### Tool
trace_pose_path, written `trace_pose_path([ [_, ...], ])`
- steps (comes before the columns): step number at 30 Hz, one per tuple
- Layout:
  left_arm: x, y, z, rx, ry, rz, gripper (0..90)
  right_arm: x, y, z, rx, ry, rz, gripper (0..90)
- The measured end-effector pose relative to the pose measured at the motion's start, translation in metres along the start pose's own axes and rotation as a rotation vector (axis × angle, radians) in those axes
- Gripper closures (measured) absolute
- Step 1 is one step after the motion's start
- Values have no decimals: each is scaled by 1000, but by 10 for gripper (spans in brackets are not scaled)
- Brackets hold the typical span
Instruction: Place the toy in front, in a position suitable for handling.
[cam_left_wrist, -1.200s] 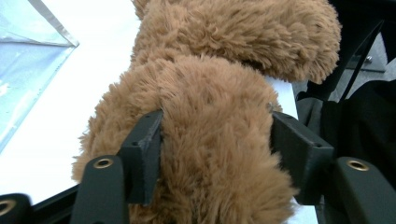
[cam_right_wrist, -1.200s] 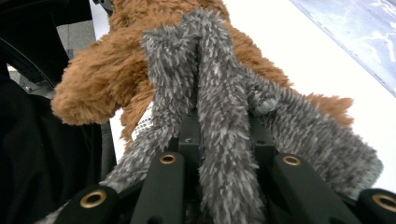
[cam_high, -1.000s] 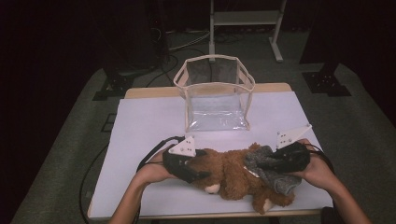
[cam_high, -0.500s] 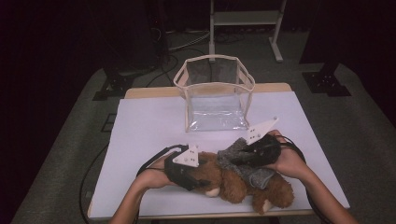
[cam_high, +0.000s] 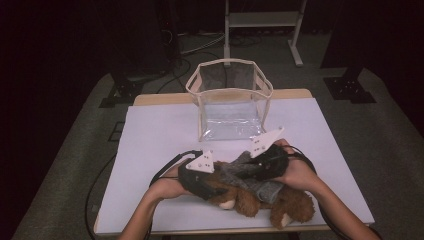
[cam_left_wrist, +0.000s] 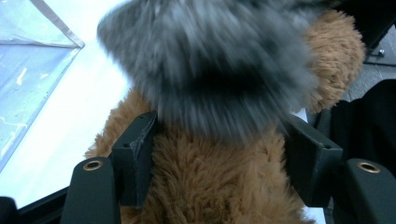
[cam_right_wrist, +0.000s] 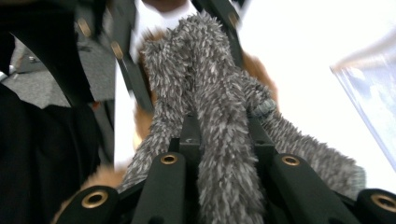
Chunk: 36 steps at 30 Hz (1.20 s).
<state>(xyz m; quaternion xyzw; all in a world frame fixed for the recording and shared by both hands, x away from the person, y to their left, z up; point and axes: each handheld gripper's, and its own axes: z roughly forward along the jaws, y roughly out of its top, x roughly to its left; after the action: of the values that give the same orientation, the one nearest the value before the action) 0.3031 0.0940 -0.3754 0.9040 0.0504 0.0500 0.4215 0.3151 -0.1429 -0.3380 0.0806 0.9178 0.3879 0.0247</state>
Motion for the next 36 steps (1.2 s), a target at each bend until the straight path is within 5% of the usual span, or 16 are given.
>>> trace_pose_path([
  [5,0,-6,-11,-23,17,-12,306,3,14,21,30,19,-33,734],
  [9,3,-19,-25,-3,30,-49,290,-5,-1,13,58,-10,10,736],
  [13,5,-27,-23,-12,17,-75,368,-9,-7,7,55,-2,30,736],
  [19,4,-24,-21,5,-7,-48,402,-2,14,13,56,-10,-12,736],
  [26,1,-26,-21,10,-8,-44,401,9,39,39,19,49,-63,736],
  [30,0,-25,-21,17,-1,-33,398,4,29,26,26,36,-29,734],
  [36,1,-24,-20,20,0,-32,394,-13,-19,-18,18,-40,88,733],
])
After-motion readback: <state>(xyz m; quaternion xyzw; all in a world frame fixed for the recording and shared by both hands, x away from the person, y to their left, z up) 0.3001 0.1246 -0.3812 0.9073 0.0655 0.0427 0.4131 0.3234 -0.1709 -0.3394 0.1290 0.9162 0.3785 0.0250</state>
